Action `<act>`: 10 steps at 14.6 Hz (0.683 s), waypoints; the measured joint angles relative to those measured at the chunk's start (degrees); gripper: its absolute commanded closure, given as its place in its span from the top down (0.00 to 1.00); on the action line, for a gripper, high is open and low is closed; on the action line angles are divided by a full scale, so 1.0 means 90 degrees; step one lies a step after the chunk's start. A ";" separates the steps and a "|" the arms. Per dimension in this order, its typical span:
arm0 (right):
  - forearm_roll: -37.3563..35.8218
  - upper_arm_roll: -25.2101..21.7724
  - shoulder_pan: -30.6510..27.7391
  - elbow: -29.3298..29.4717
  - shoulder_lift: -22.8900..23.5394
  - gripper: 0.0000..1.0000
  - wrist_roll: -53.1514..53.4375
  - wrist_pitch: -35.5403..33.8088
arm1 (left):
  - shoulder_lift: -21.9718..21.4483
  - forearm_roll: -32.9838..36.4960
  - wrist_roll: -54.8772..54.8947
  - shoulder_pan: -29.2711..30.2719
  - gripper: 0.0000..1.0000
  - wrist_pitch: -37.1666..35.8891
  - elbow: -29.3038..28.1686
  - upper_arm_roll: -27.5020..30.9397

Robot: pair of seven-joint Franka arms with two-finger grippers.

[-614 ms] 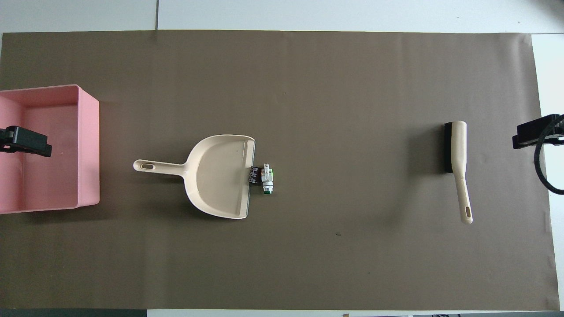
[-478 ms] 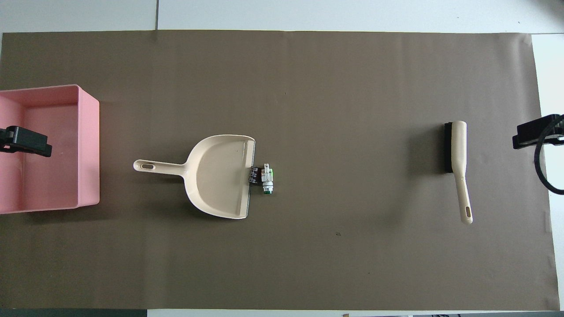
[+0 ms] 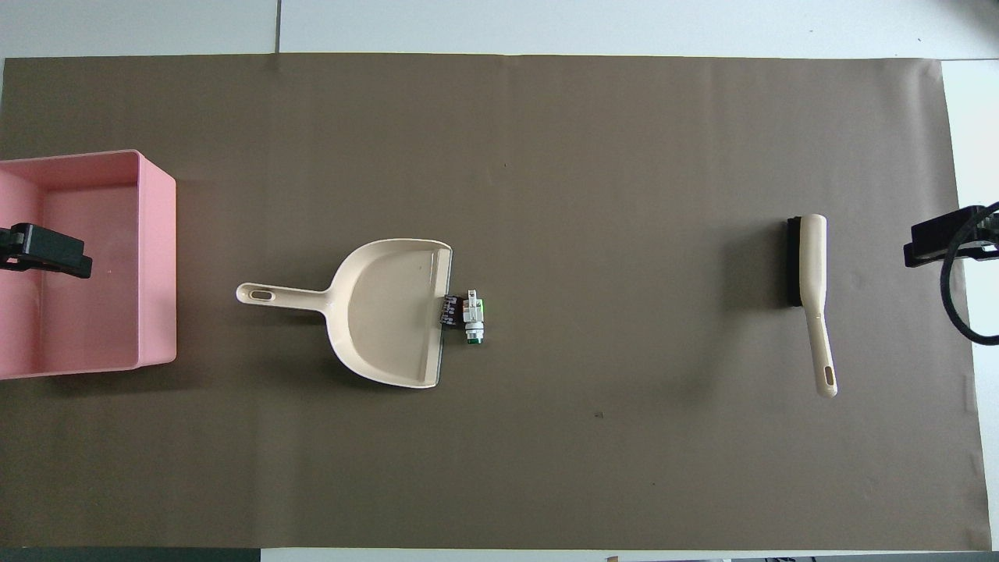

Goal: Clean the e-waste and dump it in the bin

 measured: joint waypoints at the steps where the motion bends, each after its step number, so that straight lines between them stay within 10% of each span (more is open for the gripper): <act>1: 0.0000 -0.0003 -0.0007 -0.0202 -0.0066 0.99 0.0000 0.0177 | 0.0000 0.0000 0.0000 -0.0002 0.99 0.0000 0.0001 -0.0004; 10: 0.0004 -0.0060 -0.0495 -0.3802 -0.0603 0.99 0.0126 0.3205 | 0.0000 0.0000 0.0157 -0.0013 0.98 -0.0011 0.0001 -0.0028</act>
